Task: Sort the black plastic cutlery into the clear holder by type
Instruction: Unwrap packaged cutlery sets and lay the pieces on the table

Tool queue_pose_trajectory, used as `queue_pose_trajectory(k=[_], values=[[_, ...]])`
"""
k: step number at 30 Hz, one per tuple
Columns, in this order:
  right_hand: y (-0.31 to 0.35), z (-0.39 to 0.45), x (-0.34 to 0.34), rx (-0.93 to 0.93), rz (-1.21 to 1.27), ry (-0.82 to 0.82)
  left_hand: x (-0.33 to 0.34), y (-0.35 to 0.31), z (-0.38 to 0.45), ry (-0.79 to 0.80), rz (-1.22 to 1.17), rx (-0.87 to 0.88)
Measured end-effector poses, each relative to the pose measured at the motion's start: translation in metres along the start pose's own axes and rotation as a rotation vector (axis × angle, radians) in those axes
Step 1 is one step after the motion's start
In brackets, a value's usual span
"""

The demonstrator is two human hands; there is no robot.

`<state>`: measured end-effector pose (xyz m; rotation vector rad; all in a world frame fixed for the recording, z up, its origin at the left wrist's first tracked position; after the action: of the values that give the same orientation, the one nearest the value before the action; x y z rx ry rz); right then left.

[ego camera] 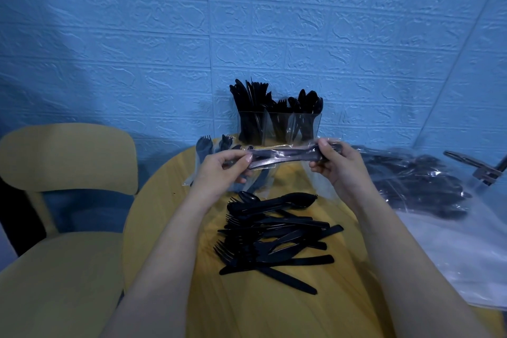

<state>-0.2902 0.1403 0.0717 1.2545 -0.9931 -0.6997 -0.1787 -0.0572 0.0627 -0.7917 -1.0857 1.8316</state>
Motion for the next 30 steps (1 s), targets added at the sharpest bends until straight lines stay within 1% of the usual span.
queue_pose_trajectory(k=[5, 9, 15, 21, 25, 30], values=[[-0.003, 0.002, 0.009, -0.002, -0.101, 0.057, 0.006, 0.006, -0.002, 0.063, 0.016, -0.042], [-0.009, 0.002, 0.011, 0.021, -0.153, 0.080, 0.004, 0.008, -0.002, 0.052, 0.028, -0.055], [-0.003, 0.001, 0.008, 0.005, -0.175, 0.092, 0.003, 0.002, -0.002, 0.054, 0.095, -0.014], [0.001, 0.000, -0.002, -0.038, -0.146, -0.016, -0.001, 0.004, -0.001, 0.018, 0.086, -0.010], [0.005, 0.002, -0.017, -0.065, -0.172, -0.155, -0.008, 0.007, -0.001, -0.048, 0.072, -0.037], [0.010, 0.002, -0.023, -0.098, -0.188, -0.206, -0.010, 0.006, -0.001, -0.069, -0.020, -0.051]])
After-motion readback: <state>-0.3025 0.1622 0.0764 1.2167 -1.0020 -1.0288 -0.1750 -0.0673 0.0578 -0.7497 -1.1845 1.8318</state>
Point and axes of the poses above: each hand's wrist, its own z-axis towards the middle knuckle, its own x-axis out of the palm, y = z × x, the point moved 8 cm from there along z, towards the middle knuckle, and after that the axes turned 11 degrees about x, right-handed, at the moved point
